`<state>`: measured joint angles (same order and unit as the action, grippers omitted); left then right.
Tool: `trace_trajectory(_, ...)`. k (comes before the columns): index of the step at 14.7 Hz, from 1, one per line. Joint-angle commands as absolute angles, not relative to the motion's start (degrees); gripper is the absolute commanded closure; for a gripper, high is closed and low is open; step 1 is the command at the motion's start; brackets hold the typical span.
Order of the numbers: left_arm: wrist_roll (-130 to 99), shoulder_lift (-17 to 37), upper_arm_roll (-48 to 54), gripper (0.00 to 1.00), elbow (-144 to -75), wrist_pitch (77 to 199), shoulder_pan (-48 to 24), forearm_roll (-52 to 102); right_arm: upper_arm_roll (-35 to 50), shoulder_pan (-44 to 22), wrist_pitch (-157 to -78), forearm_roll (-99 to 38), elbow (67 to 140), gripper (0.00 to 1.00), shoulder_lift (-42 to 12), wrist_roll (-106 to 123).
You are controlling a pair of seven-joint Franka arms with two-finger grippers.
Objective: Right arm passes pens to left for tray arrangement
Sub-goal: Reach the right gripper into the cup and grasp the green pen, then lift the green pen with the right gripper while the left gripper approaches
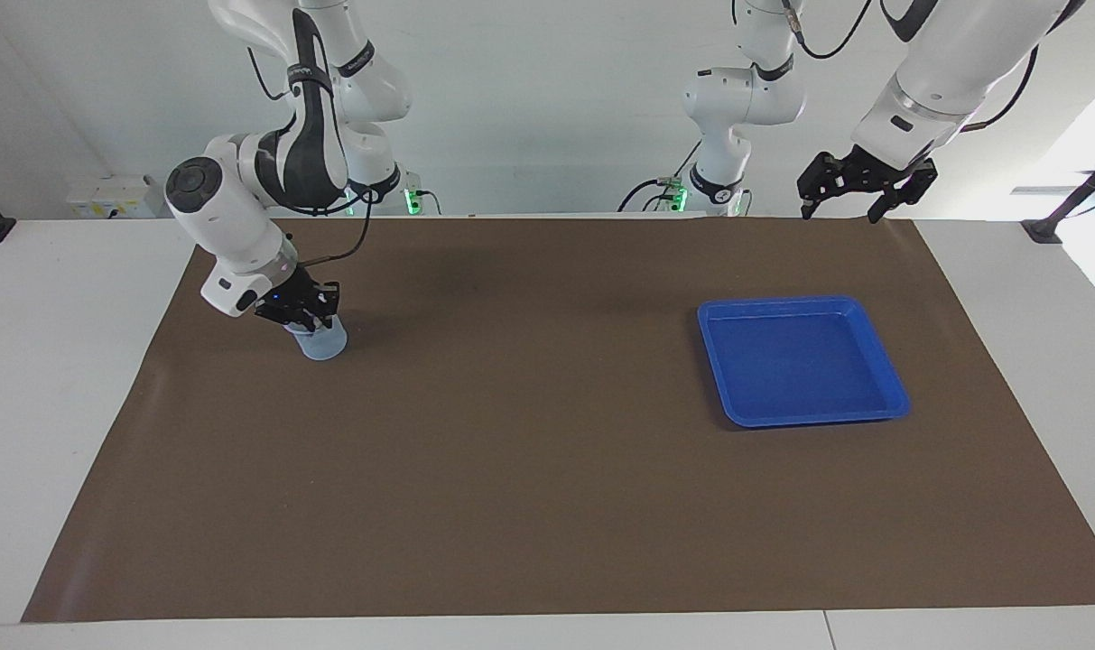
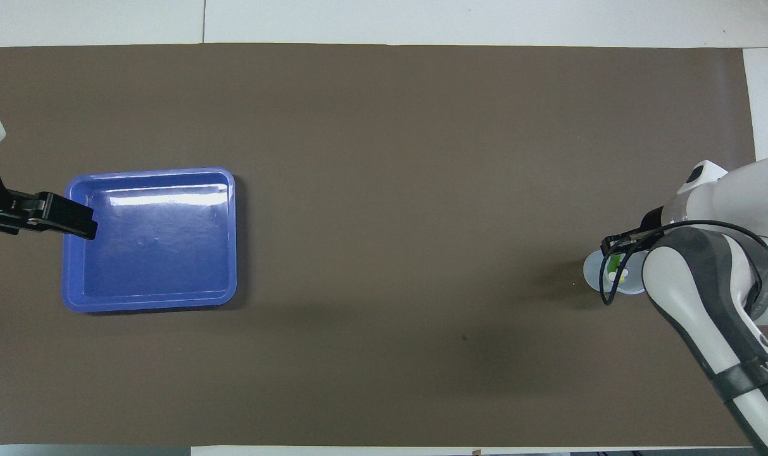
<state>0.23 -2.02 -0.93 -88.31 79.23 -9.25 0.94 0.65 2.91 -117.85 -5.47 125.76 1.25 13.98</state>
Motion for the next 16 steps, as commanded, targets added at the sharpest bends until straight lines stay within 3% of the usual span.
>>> trace_trajectory(1,-0.3,-2.8,-0.8,0.0,-89.4,79.1,-9.1,-0.3,0.7,3.4,-117.8,-6.4,127.4,1.0,2.8,15.5)
trace_trajectory(4,-0.3,-2.9,-0.9,0.0,-89.5,78.8,-9.1,-0.3,0.7,3.3,-113.8,-5.5,122.1,1.0,1.2,15.5)
trace_trajectory(7,-0.4,-4.0,-1.0,0.0,-91.5,78.7,-9.0,0.1,1.0,2.9,-102.2,-5.3,108.2,1.0,-1.5,15.1)
trace_trajectory(9,-0.6,-4.3,-1.1,0.0,-92.1,78.7,-9.1,0.6,2.4,1.3,-99.0,-5.3,102.9,1.0,-1.4,14.6)
trace_trajectory(13,-9.3,-6.2,-0.5,0.0,-96.2,82.1,-9.9,4.7,4.1,-5.2,-99.8,-8.3,99.0,1.0,-1.2,4.5)
trace_trajectory(16,-19.9,-6.1,-0.4,0.0,-96.8,83.2,-10.0,11.3,4.3,-10.0,-104.6,-14.5,99.0,1.0,-1.4,-10.2)
